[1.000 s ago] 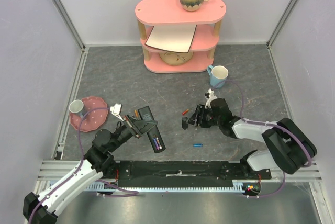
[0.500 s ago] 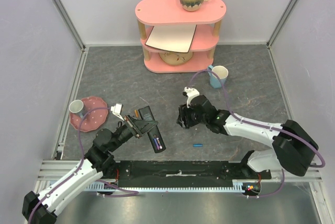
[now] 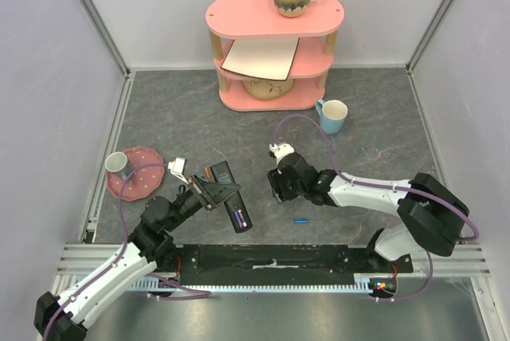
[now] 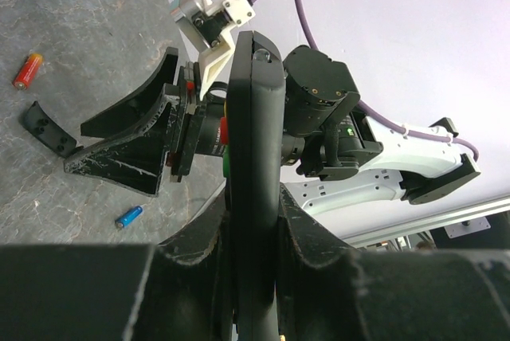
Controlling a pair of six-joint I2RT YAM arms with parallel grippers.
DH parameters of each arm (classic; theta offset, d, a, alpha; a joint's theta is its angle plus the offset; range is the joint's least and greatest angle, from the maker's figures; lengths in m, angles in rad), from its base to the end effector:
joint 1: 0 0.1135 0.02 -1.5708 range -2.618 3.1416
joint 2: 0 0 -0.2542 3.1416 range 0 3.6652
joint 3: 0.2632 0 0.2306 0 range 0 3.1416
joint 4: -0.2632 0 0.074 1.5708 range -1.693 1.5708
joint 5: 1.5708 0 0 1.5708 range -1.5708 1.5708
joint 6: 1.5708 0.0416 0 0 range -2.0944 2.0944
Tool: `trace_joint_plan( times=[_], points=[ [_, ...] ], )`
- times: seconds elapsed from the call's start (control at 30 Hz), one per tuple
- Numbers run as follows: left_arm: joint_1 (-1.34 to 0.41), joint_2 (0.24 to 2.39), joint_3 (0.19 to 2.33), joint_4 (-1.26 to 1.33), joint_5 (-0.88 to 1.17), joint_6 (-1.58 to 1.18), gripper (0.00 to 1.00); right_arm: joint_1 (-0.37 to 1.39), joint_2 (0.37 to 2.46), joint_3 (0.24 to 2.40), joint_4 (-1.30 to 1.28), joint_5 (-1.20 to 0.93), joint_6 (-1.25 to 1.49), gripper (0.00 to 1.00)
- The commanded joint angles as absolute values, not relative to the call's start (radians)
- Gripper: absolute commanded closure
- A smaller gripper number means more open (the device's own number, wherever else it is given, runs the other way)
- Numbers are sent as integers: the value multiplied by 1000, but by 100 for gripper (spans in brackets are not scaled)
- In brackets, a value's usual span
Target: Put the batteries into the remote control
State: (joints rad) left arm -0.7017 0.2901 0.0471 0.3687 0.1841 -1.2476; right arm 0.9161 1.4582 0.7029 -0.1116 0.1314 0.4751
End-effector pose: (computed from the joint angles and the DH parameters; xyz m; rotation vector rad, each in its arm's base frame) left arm 0.0875 -0.0839 0.2053 -0.2852 1.6754 -1.6741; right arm 0.1683 0.2103 0.1693 -0.4843 2.4350 0.4588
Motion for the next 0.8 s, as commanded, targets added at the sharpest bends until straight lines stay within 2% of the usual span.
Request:
trace_joint_plan(
  times=[0.0,0.33,0.77],
  points=[
    [-698,279,-28,407,183,-1255,98,925,1473,778,-101,190,440,37],
    [-698,290,-20,403,178,-1249,98,927,1540,821,-104,207,417,37],
    [-698,261,-28,380,172,-1250,98,927,1641,859,-84,233,394,41]
  ],
)
